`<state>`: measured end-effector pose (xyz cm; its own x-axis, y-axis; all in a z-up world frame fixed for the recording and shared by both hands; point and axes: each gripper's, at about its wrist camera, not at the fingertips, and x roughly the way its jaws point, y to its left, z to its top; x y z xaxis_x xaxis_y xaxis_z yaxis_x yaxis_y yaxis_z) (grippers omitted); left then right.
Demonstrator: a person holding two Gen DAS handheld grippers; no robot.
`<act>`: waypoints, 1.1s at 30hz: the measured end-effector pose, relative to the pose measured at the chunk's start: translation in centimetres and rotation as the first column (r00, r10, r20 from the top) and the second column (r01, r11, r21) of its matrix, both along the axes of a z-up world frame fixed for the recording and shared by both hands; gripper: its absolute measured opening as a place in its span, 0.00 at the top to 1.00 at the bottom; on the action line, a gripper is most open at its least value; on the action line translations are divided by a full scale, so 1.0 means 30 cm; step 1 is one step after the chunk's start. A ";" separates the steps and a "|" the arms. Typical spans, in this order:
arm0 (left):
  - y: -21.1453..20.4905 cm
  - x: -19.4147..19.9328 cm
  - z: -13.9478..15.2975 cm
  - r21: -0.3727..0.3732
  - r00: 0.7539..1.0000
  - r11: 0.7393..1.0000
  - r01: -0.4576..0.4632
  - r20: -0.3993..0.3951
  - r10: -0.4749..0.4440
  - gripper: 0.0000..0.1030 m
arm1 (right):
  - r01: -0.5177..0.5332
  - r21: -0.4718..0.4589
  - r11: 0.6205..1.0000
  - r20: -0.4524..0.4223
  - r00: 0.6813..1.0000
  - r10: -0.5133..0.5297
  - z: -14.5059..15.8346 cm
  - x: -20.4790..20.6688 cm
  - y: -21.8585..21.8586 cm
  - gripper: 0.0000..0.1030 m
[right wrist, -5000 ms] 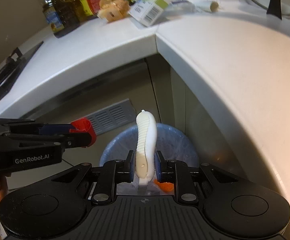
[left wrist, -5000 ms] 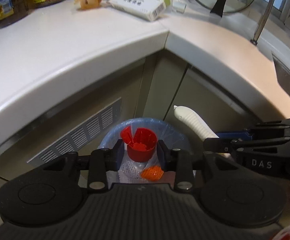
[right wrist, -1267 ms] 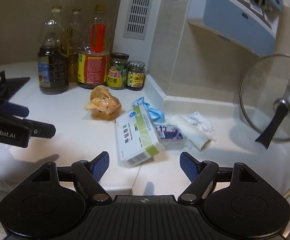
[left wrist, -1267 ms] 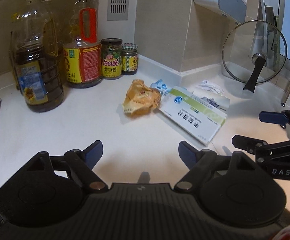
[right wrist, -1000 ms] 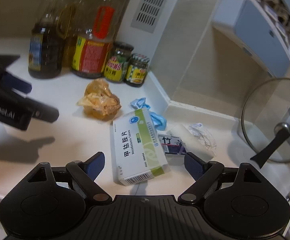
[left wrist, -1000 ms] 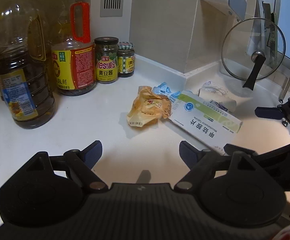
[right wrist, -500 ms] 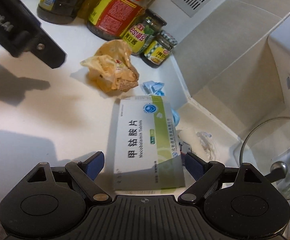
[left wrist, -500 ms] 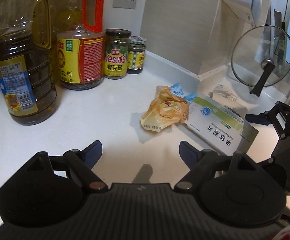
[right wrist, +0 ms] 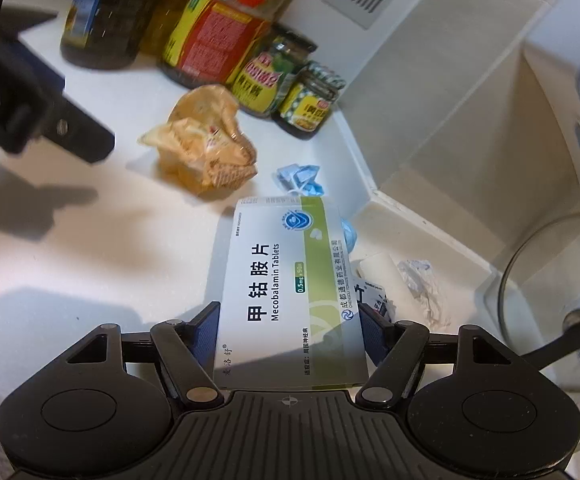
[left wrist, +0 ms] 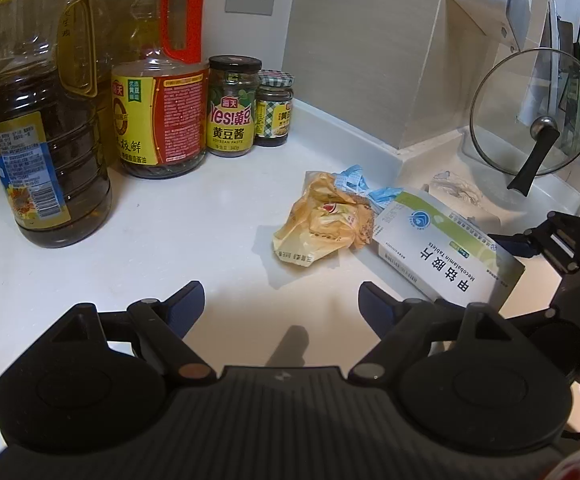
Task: Collect trash
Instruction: 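Grasp the white medicine box with the right tool, then grasp the tan bread bag with the left tool while the right tool holds the medicine box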
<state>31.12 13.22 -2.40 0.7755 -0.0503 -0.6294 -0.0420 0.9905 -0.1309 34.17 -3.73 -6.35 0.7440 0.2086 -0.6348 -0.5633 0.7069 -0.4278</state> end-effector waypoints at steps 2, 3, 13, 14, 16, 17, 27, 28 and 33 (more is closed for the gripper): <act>-0.008 0.007 0.002 0.007 1.000 1.000 0.000 0.001 0.000 0.20 | 0.022 0.066 0.998 -0.025 0.999 -0.020 0.020 0.003 -0.023 0.31; -0.013 0.011 0.004 0.010 1.000 1.000 0.002 0.002 -0.003 0.20 | 0.036 0.104 0.994 -0.045 0.998 -0.031 0.031 0.007 -0.037 0.31; -0.074 0.070 0.010 0.065 0.999 0.997 0.035 0.031 -0.037 0.20 | 0.198 0.393 0.898 -0.141 0.978 -0.153 0.131 -0.006 -0.202 0.31; -0.080 0.081 0.007 0.073 0.999 0.996 0.042 0.031 -0.044 0.20 | 0.214 0.409 0.887 -0.144 0.975 -0.168 0.138 -0.013 -0.219 0.31; -0.095 0.108 -0.004 0.090 0.998 0.994 0.056 0.030 -0.059 0.20 | 0.240 0.430 0.870 -0.151 0.970 -0.193 0.150 -0.024 -0.248 0.31; -0.102 0.123 -0.009 0.099 0.997 0.993 0.062 0.029 -0.065 0.20 | 0.252 0.435 0.864 -0.156 0.967 -0.204 0.154 -0.027 -0.263 0.31; -0.174 0.253 -0.059 0.347 0.979 0.918 0.191 0.002 -0.204 0.48 | 0.343 0.433 0.834 -0.192 0.939 -0.286 0.139 -0.056 -0.348 0.31; -0.174 0.259 -0.061 0.357 0.978 0.913 0.196 0.000 -0.210 0.53 | 0.347 0.433 0.832 -0.195 0.937 -0.290 0.137 -0.057 -0.352 0.31; -0.173 0.255 -0.046 0.370 0.976 0.907 0.200 0.004 -0.217 0.67 | 0.352 0.440 0.826 -0.204 0.935 -0.290 0.133 -0.055 -0.353 0.31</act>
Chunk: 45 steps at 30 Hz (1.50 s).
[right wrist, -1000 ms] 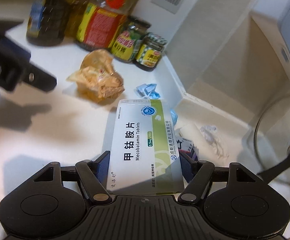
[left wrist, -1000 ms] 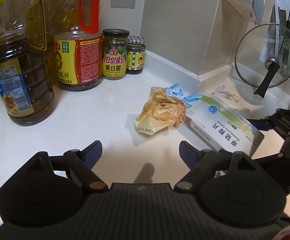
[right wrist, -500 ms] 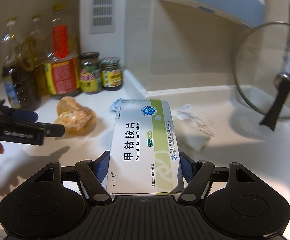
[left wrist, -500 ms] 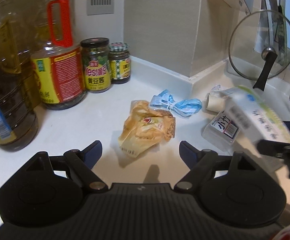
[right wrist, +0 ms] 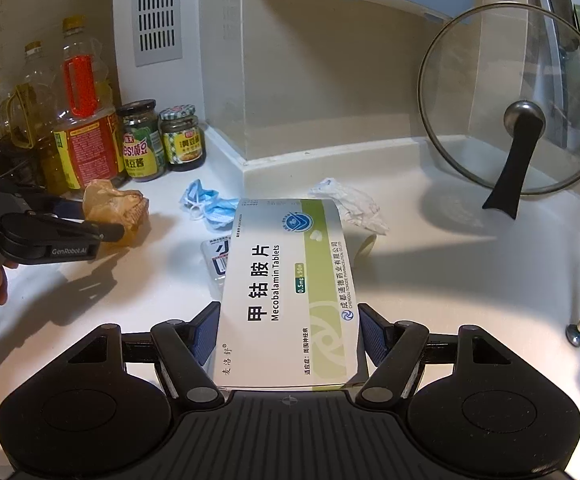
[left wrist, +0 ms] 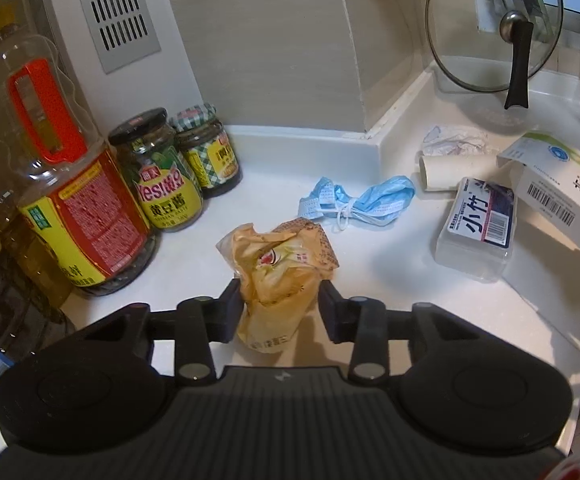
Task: Collect trash
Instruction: 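Grasp the tan bread bag with the left tool while the right tool holds the medicine box, then carry the bread bag and medicine box down over the trash bin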
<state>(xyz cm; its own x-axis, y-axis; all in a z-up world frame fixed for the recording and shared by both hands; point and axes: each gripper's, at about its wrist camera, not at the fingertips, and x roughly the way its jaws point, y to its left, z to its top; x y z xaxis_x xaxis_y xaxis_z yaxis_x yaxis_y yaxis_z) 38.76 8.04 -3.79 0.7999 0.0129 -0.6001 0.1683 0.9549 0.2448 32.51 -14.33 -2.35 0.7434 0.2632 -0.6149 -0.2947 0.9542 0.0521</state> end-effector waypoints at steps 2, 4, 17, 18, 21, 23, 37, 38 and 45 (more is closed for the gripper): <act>0.004 -0.013 0.015 -0.020 1.000 1.000 -0.008 -0.001 0.008 0.69 | -0.004 0.007 1.000 0.000 1.000 0.004 0.002 0.003 0.003 0.31; 0.008 -0.030 0.032 -0.050 1.000 0.998 -0.023 -0.004 0.023 0.69 | -0.008 0.020 1.000 -0.001 1.000 0.008 0.007 0.004 0.003 0.31; -0.079 -0.257 0.085 -0.248 0.987 0.957 -0.154 -0.073 0.140 0.69 | -0.066 0.094 0.993 -0.031 0.997 0.069 0.027 -0.043 -0.062 0.31; -0.090 -0.275 0.088 -0.255 0.986 0.953 -0.164 -0.081 0.148 0.69 | -0.074 0.101 0.992 -0.034 0.996 0.078 0.027 -0.050 -0.070 0.31; -0.126 -0.334 0.094 -0.263 0.980 0.945 -0.197 -0.092 0.179 0.69 | -0.109 0.117 0.987 -0.038 0.993 0.114 0.022 -0.068 -0.091 0.31; -0.148 -0.368 0.097 -0.271 0.975 0.937 -0.219 -0.101 0.199 0.69 | -0.135 0.133 0.982 -0.042 0.989 0.142 0.020 -0.080 -0.102 0.31; -0.264 -0.541 0.093 -0.310 0.978 0.931 -0.193 -0.137 0.157 0.69 | -0.181 0.178 0.967 -0.050 0.980 0.192 0.027 -0.286 -0.159 0.31; -0.267 -0.548 0.092 -0.312 0.980 0.933 -0.178 -0.139 0.140 0.69 | -0.168 0.177 0.970 -0.050 0.983 0.179 0.025 -0.311 -0.164 0.31; -0.244 -0.640 0.077 -0.330 0.987 0.940 -0.083 -0.155 0.033 0.69 | -0.064 0.171 0.983 -0.063 0.995 0.076 0.024 -0.478 -0.167 0.31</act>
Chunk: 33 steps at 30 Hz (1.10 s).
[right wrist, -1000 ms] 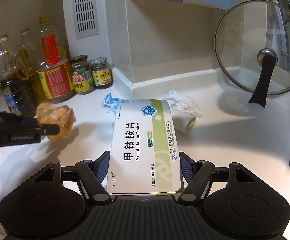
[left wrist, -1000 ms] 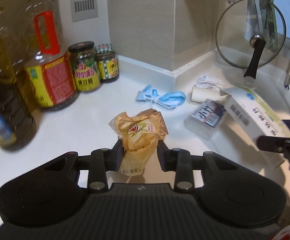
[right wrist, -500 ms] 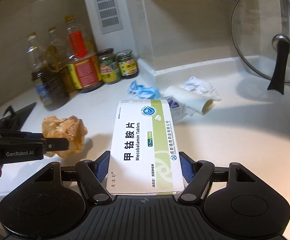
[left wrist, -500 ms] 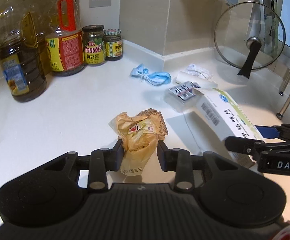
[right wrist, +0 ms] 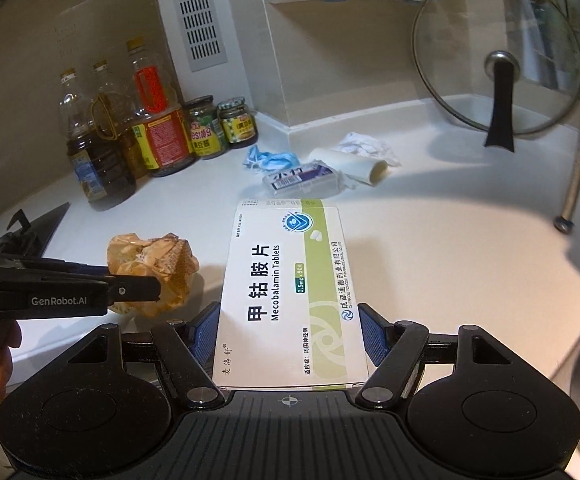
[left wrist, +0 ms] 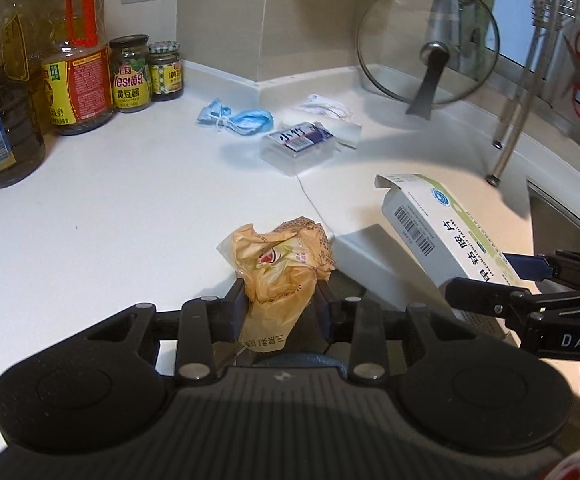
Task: Collect trash
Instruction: 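Carry the bread bag and medicine box down over the trash bin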
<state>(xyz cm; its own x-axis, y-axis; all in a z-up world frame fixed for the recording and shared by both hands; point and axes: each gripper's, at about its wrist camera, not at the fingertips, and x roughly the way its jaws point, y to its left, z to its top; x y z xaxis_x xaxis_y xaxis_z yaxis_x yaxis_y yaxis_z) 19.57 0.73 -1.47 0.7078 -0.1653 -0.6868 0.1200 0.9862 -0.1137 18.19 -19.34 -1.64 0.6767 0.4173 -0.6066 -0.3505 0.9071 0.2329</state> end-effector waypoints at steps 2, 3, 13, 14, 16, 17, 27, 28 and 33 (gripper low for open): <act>0.022 -0.034 -0.008 -0.005 1.000 1.000 0.019 -0.006 -0.019 0.69 | 0.017 -0.011 1.000 -0.003 1.000 -0.017 -0.002 -0.046 0.018 0.31; 0.032 -0.053 -0.012 -0.003 1.000 1.000 0.027 -0.008 -0.027 0.69 | 0.025 -0.015 1.000 -0.005 1.000 -0.026 -0.003 -0.069 0.028 0.31; 0.032 -0.207 -0.142 -0.014 0.986 0.991 0.136 -0.090 -0.137 0.69 | 0.029 -0.082 0.996 -0.059 0.998 -0.034 -0.073 -0.244 0.113 0.31; 0.028 -0.212 -0.161 -0.010 0.985 0.991 0.136 -0.105 -0.136 0.69 | 0.015 -0.092 0.996 -0.066 0.998 -0.021 -0.083 -0.252 0.116 0.31; 0.019 -0.218 -0.202 -0.002 0.983 0.992 0.127 -0.131 -0.126 0.69 | -0.011 -0.107 0.994 -0.081 0.997 0.002 -0.112 -0.259 0.119 0.31; 0.018 -0.220 -0.221 -0.001 0.982 0.993 0.119 -0.145 -0.118 0.69 | -0.023 -0.113 0.993 -0.091 0.996 0.013 -0.128 -0.260 0.118 0.31; 0.012 -0.202 -0.396 0.014 0.966 1.000 0.022 -0.258 -0.018 0.69 | -0.103 -0.130 0.986 -0.156 0.984 0.082 -0.294 -0.237 0.082 0.31; 0.008 -0.202 -0.409 0.016 0.965 1.000 0.017 -0.263 -0.012 0.69 | -0.108 -0.126 0.986 -0.163 0.983 0.087 -0.309 -0.234 0.078 0.31; 0.003 -0.186 -0.460 0.022 0.957 1.000 0.000 -0.290 0.006 0.69 | -0.127 -0.125 0.984 -0.193 0.976 0.102 -0.370 -0.223 0.068 0.31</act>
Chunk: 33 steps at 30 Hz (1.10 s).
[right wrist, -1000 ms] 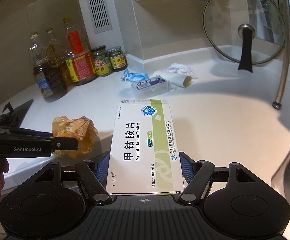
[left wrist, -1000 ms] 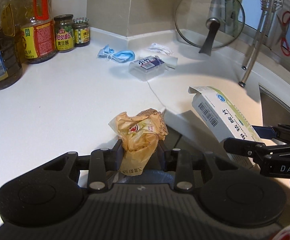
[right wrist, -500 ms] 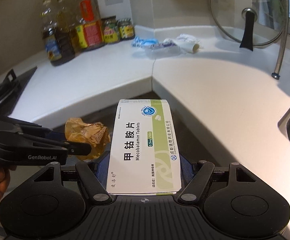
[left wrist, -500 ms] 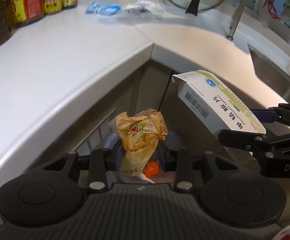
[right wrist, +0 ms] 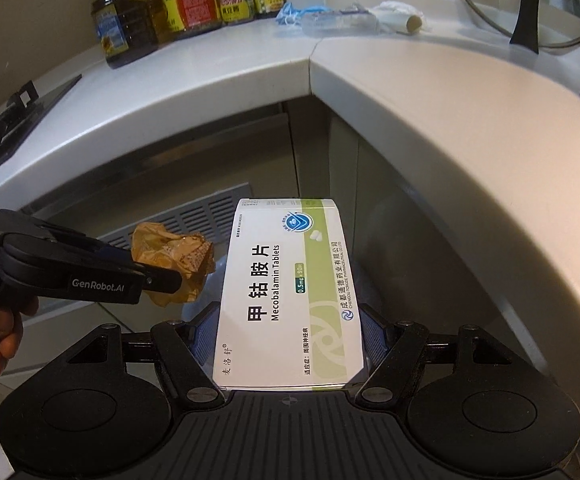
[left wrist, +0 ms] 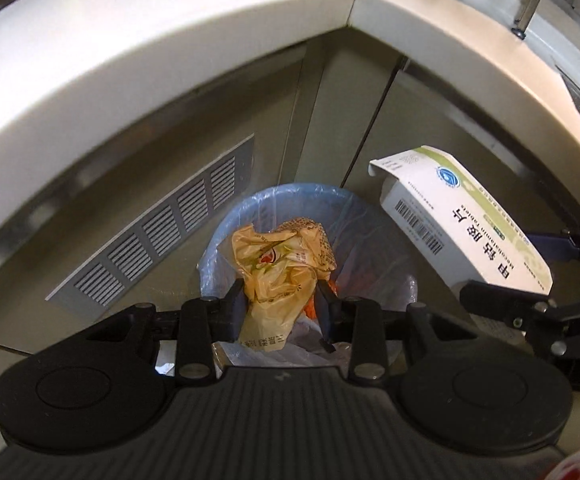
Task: Collect trash
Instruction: 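Carry the bread bag and medicine box down over the trash bin, then open the left tool to drop the bread bag while the right tool releases the box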
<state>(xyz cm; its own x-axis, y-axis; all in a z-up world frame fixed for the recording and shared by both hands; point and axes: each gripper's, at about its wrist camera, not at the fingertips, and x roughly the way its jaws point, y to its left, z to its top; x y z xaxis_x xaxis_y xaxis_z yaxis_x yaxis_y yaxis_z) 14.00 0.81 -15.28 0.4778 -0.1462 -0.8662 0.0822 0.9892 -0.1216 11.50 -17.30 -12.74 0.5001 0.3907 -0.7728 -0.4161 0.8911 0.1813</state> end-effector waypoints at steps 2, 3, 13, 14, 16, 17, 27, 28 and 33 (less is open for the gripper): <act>-0.001 0.007 -0.017 0.001 1.000 1.000 -0.004 -0.007 0.004 0.69 | 0.002 -0.001 1.000 -0.013 1.000 -0.002 -0.022 0.006 -0.004 0.31; -0.001 0.017 -0.028 0.001 1.000 1.000 -0.007 -0.011 0.007 0.69 | 0.003 -0.001 1.000 -0.020 1.000 -0.003 -0.033 0.014 -0.005 0.31; 0.014 0.054 -0.139 0.002 0.999 1.000 -0.026 -0.039 0.026 0.68 | 0.038 -0.030 0.999 -0.064 0.997 -0.040 -0.154 0.060 0.017 0.31; 0.013 0.060 -0.151 0.001 0.999 1.000 -0.026 -0.044 0.027 0.68 | 0.039 -0.035 0.999 -0.067 0.997 -0.042 -0.164 0.064 0.022 0.31; 0.014 0.063 -0.173 -0.002 0.998 1.000 -0.026 -0.049 0.026 0.68 | 0.040 -0.041 0.998 -0.071 0.997 -0.043 -0.179 0.070 0.027 0.31; 0.014 0.068 -0.180 -0.005 0.998 1.000 -0.025 -0.050 0.025 0.68 | 0.039 -0.044 0.998 -0.073 0.996 -0.042 -0.186 0.069 0.027 0.31; -0.011 0.098 -0.208 -0.025 0.998 0.999 -0.037 -0.045 0.035 0.63 | 0.041 -0.066 0.997 -0.080 0.996 -0.046 -0.211 0.081 0.020 0.31; -0.010 0.103 -0.211 -0.032 0.998 0.999 -0.037 -0.050 0.035 0.59 | 0.041 -0.067 0.997 -0.080 0.996 -0.047 -0.212 0.084 0.016 0.31; -0.003 0.104 -0.204 -0.025 0.998 0.998 -0.049 -0.049 0.048 0.38 | 0.042 -0.067 0.997 -0.081 0.996 -0.047 -0.214 0.097 0.023 0.31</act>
<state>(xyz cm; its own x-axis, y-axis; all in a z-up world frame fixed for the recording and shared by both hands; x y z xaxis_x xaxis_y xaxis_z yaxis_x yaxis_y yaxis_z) 17.12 0.72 -21.41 0.4422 -0.1469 -0.8848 0.0276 0.9883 -0.1503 14.42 -16.60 -19.16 0.4490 0.3168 -0.8355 -0.3617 0.9194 0.1542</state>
